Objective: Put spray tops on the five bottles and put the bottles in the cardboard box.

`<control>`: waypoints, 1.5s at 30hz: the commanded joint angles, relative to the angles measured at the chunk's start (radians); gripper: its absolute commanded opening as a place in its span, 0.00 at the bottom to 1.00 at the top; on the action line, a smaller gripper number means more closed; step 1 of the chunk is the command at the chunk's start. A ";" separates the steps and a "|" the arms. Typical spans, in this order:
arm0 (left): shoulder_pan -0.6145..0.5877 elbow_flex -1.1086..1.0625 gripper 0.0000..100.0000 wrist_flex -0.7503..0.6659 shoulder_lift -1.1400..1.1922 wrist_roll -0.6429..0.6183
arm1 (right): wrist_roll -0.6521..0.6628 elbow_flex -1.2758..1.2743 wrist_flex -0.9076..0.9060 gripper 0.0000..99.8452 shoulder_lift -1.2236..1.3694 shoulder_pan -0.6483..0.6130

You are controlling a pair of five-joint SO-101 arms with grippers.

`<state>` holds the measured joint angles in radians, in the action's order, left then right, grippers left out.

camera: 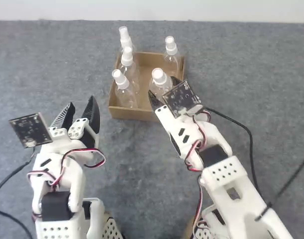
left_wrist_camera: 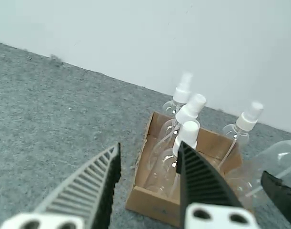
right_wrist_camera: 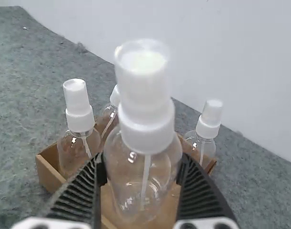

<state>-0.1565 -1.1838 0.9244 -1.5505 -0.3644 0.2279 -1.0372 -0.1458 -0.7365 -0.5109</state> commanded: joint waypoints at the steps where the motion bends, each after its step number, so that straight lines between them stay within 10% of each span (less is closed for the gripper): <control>1: -0.008 0.053 0.18 -0.029 -0.015 -0.006 | -0.044 0.100 0.061 0.01 0.054 0.012; 45: -0.003 0.053 0.18 -0.031 -0.015 -0.003 | -0.170 0.325 0.208 0.01 0.687 0.091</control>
<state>-0.1565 -1.1838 0.9244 -1.5505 -0.3644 0.0575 -0.7748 0.0491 -0.0445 -0.4281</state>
